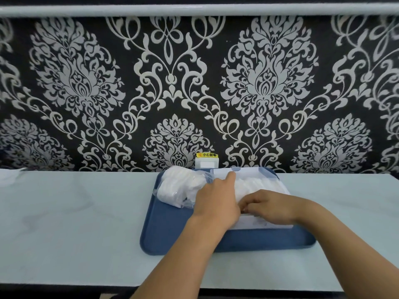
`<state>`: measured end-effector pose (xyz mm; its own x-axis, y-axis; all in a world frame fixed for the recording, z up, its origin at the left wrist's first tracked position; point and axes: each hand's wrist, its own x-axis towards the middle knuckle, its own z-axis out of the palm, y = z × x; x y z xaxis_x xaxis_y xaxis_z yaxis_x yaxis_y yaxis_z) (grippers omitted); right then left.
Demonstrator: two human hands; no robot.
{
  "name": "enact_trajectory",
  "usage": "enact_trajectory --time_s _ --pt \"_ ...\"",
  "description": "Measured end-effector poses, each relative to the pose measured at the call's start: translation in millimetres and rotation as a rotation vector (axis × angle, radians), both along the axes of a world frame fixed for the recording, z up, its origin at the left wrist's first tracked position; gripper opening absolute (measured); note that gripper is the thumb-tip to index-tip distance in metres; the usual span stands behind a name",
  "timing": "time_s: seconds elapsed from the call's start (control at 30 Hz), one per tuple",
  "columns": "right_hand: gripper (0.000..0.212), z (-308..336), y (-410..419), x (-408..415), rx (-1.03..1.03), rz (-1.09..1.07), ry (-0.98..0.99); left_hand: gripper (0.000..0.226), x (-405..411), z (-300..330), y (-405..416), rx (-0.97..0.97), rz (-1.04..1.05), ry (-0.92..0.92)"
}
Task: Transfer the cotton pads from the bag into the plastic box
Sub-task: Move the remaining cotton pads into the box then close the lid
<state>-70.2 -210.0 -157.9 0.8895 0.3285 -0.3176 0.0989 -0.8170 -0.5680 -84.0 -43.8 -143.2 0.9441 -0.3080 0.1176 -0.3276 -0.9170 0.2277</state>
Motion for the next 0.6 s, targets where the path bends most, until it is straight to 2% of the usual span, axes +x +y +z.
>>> enact_trajectory --time_s 0.27,0.43,0.6 --pt "0.033 -1.5 2.1 -1.7 0.045 -0.004 -0.072 0.04 15.9 -7.6 4.2 -0.095 0.077 -0.08" --pt "0.037 -1.7 3.4 -4.8 0.042 -0.002 -0.047 0.027 21.7 -12.9 -2.2 -0.123 0.135 -0.12" --pt "0.037 0.2 -1.1 -6.1 0.045 -0.002 -0.053 0.037 20.1 -14.6 -5.7 -0.12 0.118 -0.09"
